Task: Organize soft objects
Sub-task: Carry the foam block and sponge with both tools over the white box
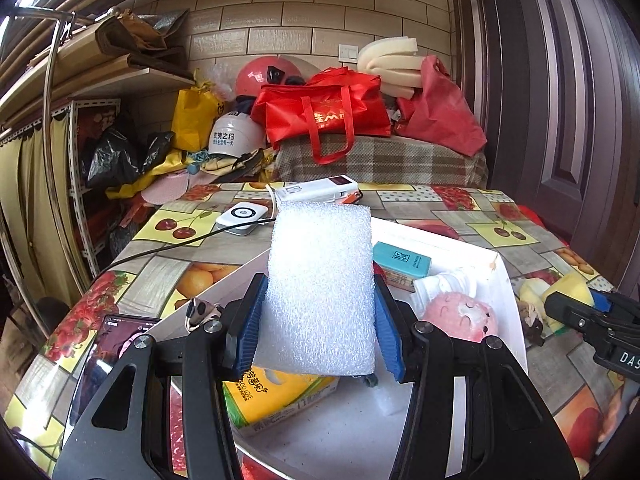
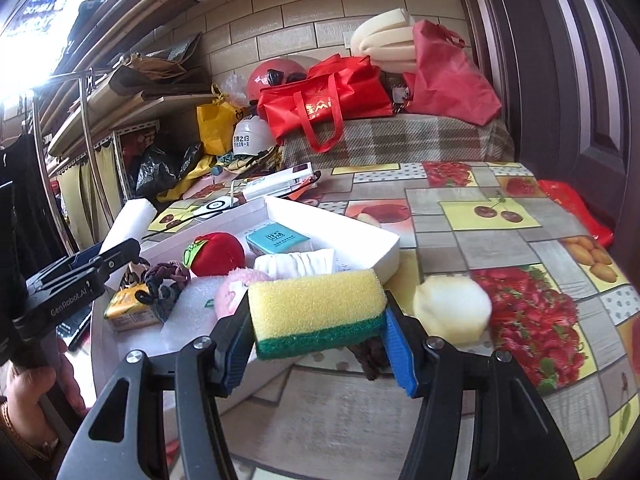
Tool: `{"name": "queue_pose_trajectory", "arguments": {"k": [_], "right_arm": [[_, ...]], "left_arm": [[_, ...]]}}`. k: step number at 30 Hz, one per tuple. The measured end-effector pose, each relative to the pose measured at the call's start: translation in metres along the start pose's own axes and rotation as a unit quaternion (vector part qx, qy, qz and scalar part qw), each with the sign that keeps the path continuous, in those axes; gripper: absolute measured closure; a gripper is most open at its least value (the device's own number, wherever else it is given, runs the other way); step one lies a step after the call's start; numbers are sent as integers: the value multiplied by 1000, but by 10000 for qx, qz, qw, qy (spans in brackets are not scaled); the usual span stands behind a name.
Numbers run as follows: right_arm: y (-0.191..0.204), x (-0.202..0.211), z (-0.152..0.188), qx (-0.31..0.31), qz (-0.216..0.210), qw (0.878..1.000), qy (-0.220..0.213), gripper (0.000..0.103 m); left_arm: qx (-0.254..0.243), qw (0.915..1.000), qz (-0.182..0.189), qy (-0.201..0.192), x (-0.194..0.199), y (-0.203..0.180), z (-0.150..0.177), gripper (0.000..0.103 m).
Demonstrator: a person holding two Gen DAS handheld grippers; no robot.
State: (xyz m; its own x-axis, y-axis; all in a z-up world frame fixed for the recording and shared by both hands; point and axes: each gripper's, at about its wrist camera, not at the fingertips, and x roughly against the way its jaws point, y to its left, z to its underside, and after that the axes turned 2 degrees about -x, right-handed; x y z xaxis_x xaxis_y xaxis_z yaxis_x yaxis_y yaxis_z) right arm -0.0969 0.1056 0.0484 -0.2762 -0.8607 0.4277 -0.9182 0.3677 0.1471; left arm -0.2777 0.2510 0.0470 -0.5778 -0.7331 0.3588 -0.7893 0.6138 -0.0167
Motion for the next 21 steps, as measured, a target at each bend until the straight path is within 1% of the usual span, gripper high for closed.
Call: {"name": "queue_pose_trajectory", "arguments": {"k": [3,8,10,13,15,17,21], "right_arm": [[9,-8,-3,13,-21,10000,-37,43],[31,-24,-10,331,13,9994,-101,43],[40,-32,-13,488,61,9987,-130,43],[54,-40,-19,767,183,9963,-337,43],[59,-47,-22,874,223,9951,-398,43],[60,-54,-26,895,218,9950,-382,43],[59,-72,-32,857,111,9962,-140,43]], "left_arm": [[62,10000,15,76,-5,2,-1,53],[73,10000,0,59,-10,4,-4,53],[-8,10000,-63,15,-13,1,-7,53],[-181,9997,-163,-98,-16,-3,-10,53],[-298,9993,-182,-147,-18,-7,-11,52],[-369,9991,-180,-142,-20,-9,-11,52],[-432,9990,-105,16,-27,-9,-12,52]]}}
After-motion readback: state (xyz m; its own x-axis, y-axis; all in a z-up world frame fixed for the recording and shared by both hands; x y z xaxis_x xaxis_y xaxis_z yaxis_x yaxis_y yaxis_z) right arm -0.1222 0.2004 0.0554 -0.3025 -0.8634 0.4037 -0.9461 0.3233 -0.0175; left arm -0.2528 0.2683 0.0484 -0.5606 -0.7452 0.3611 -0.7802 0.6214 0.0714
